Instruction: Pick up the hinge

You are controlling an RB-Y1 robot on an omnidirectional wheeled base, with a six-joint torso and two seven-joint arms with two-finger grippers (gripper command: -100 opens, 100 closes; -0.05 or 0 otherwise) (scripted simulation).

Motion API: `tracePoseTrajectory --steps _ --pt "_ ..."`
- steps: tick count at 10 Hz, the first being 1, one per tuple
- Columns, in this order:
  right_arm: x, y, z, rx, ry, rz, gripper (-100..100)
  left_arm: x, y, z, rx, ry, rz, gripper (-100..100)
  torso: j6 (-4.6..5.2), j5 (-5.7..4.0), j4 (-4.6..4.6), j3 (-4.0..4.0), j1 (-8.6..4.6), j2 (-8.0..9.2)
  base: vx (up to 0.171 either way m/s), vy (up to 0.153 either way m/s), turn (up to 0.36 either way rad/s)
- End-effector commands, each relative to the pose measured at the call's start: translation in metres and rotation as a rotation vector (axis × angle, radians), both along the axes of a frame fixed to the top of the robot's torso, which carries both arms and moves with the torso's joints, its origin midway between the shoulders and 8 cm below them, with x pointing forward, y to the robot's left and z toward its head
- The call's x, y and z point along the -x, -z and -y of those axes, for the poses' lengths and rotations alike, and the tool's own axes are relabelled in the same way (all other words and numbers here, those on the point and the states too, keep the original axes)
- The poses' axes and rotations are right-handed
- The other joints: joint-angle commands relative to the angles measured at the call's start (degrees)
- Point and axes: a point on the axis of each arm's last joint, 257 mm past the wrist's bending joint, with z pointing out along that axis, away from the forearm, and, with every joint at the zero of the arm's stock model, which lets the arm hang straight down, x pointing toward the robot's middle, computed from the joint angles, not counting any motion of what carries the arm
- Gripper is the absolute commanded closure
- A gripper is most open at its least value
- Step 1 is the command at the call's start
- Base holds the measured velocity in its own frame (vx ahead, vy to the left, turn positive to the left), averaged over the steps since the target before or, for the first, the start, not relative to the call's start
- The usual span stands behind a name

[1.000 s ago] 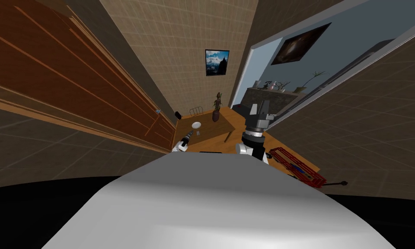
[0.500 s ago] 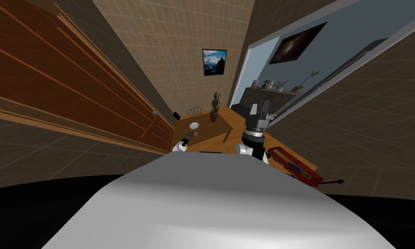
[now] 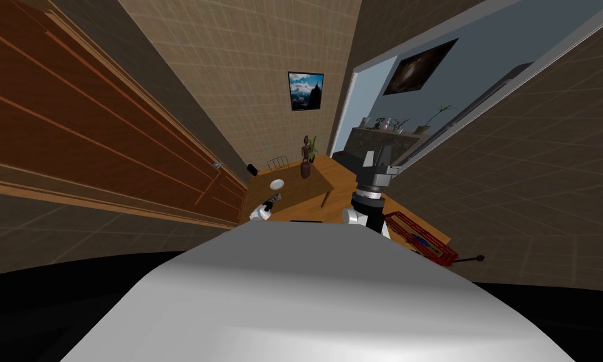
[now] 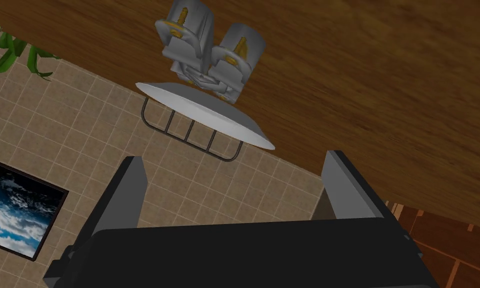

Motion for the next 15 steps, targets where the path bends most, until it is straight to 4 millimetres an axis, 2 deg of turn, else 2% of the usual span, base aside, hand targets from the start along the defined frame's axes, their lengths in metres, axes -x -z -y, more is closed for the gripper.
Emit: tracePoseTrajectory --steps 1,6,9,10,11,15 --pt "0.000 0.000 0.000 0.000 0.000 0.000 0 0.006 0.009 -0.013 -0.030 -0.010 -0.039 -100 0.00 0.00 0.00 0.00 0.00 0.00 0.030 -0.081 -0.037" --pt "0.000 0.000 0.000 0.000 0.000 0.000 0 0.021 0.027 -0.053 -0.130 -0.042 -0.149 -100 0.01 -0.01 0.02 0.03 -0.03 0.05 0.037 -0.096 -0.062" --pt "0.000 0.000 0.000 0.000 0.000 0.000 0 0.021 0.027 -0.054 -0.133 -0.044 -0.152 -100 -0.01 0.04 0.03 0.06 0.23 0.11 0.018 -0.037 -0.010" --pt "0.000 0.000 0.000 0.000 0.000 0.000 0 0.021 0.027 -0.054 -0.134 -0.044 -0.153 0 -0.01 0.06 0.04 0.09 0.32 0.15 0.000 0.000 0.000" --pt "0.000 0.000 0.000 0.000 0.000 0.000 0 0.026 0.030 -0.055 -0.130 -0.031 -0.158 -100 -0.01 0.08 0.04 0.10 0.36 0.18 0.030 -0.019 0.048" --pt "0.000 0.000 0.000 0.000 0.000 0.000 0 0.041 0.038 -0.061 -0.135 0.010 -0.168 -100 -0.02 0.05 -0.01 -0.04 0.24 -0.07 0.079 -0.047 0.061"
